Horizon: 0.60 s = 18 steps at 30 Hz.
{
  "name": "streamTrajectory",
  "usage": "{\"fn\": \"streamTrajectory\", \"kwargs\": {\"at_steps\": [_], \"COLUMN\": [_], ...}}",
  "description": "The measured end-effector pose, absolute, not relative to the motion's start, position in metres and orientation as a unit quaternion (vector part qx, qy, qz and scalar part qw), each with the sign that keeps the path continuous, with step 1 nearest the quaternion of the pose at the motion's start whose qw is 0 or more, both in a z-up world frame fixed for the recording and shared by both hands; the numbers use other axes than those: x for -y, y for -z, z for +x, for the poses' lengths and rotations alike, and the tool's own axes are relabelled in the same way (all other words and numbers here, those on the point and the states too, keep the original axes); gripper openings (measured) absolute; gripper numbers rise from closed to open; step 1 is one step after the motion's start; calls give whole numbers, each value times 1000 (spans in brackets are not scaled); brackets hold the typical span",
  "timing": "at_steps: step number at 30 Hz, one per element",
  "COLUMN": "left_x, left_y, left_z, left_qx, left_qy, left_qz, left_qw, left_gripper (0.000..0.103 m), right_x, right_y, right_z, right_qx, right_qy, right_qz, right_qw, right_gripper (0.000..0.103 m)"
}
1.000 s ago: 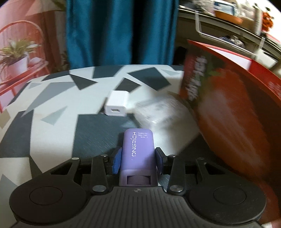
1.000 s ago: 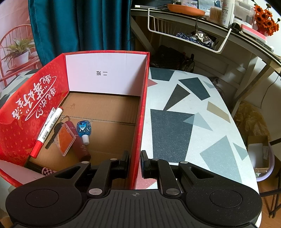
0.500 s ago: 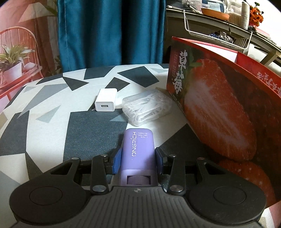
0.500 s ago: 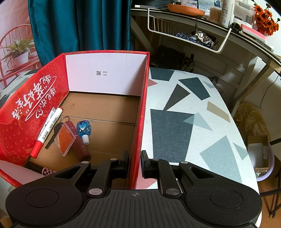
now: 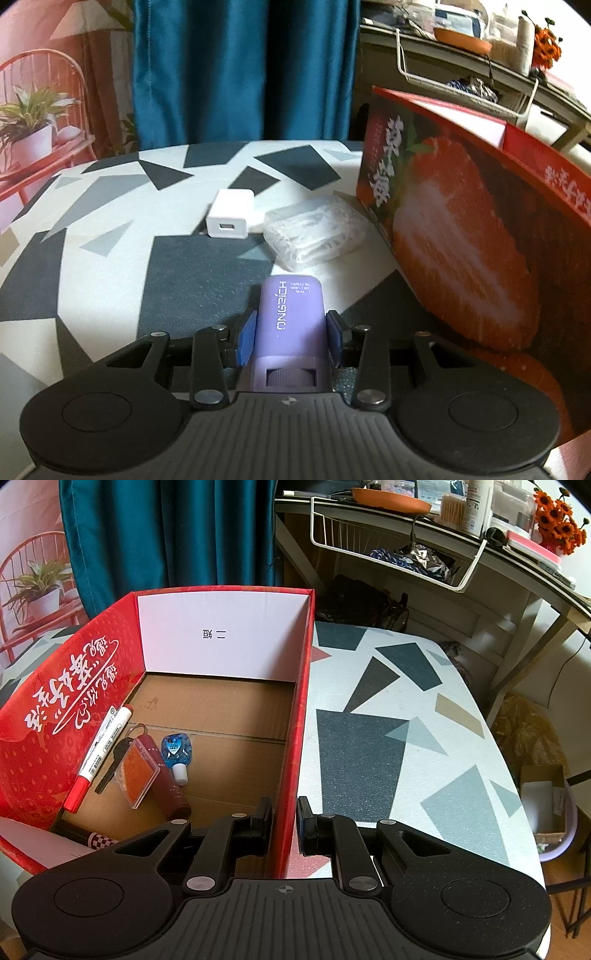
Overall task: Organize rigid objects
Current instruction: 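Close the left tool's fingers on the purple bottle and lift it, then carry the purple bottle over the red box and release it inside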
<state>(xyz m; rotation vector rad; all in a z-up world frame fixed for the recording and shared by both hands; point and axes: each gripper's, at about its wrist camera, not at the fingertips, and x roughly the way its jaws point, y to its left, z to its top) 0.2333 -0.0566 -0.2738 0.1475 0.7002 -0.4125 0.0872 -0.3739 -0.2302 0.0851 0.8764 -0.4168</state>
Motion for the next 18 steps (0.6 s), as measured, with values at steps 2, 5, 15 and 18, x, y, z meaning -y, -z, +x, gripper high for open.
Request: {"fn": "streamTrajectory", "kwargs": {"at_steps": [2, 5, 15, 18], "left_x": [53, 51, 53, 54], "left_y": [269, 264, 253, 243], "left_z": [235, 238, 237, 238], "left_qx": [-342, -346, -353, -346], "left_qy": [202, 206, 220, 222], "left_qz": [61, 45, 5, -8], "left_qw": [916, 914, 909, 911], "left_gripper": [42, 42, 42, 42], "right_x": [374, 374, 374, 374], "right_y": [230, 230, 230, 230], "right_z": [87, 87, 87, 87], "right_qx": [-421, -421, -421, -421], "right_qy": [200, 200, 200, 200], "right_qz": [41, 41, 41, 41], "right_qw": [884, 884, 884, 884], "right_gripper": [13, 13, 13, 13]}}
